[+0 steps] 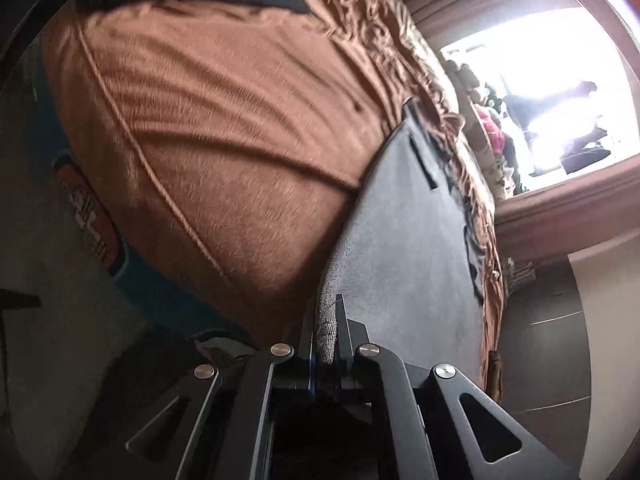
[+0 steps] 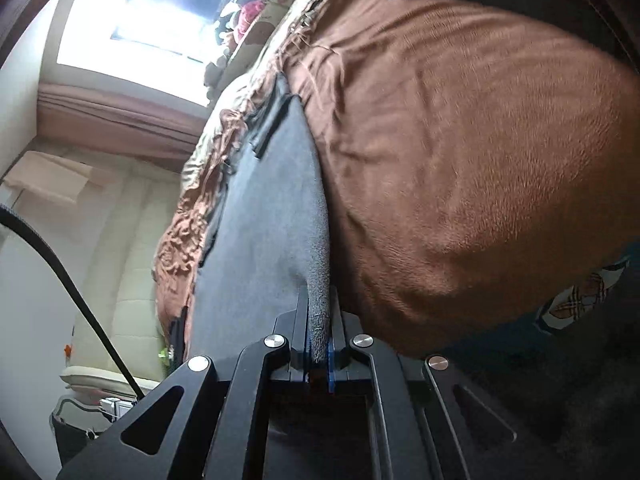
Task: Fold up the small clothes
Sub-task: 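Close both grippers on the hem edge of the grey shirt, then adjust the grip on the hem with both grippers and start lifting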
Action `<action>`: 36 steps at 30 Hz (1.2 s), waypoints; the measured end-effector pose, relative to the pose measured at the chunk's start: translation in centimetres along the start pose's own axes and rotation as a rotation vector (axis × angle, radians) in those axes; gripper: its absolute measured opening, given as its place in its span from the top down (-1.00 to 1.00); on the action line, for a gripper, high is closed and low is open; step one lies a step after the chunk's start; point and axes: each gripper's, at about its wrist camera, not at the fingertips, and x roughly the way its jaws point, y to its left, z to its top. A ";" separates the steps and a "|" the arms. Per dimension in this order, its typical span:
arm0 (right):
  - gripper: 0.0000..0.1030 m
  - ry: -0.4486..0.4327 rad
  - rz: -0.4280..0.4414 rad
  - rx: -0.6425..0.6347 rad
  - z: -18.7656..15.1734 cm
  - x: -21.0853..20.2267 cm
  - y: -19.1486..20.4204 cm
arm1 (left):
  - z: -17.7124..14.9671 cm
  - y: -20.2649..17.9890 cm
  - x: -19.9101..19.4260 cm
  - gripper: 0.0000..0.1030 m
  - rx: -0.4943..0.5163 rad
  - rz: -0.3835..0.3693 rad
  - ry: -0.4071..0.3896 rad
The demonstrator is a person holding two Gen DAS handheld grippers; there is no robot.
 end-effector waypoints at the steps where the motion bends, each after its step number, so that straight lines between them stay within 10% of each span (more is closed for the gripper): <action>1: 0.92 0.008 -0.004 0.002 0.0 0.2 -0.1 | 0.0 0.3 0.3 0.89 -0.005 0.003 0.011; 6: 0.80 0.036 0.008 0.019 0.2 0.6 -0.2 | -0.3 1.4 1.4 0.71 -0.039 -0.012 0.038; 10: -0.41 0.006 0.056 0.044 0.2 0.5 -0.5 | -0.3 2.2 1.4 0.50 -0.079 -0.070 0.039; 26: -0.43 0.000 0.044 -0.035 -0.6 1.5 -0.1 | -2.7 2.4 2.3 0.23 -0.024 -0.042 0.060; 36: -0.26 -0.002 -0.128 -0.139 -0.7 2.5 3.6 | -1.8 0.8 1.5 0.78 0.031 0.004 0.031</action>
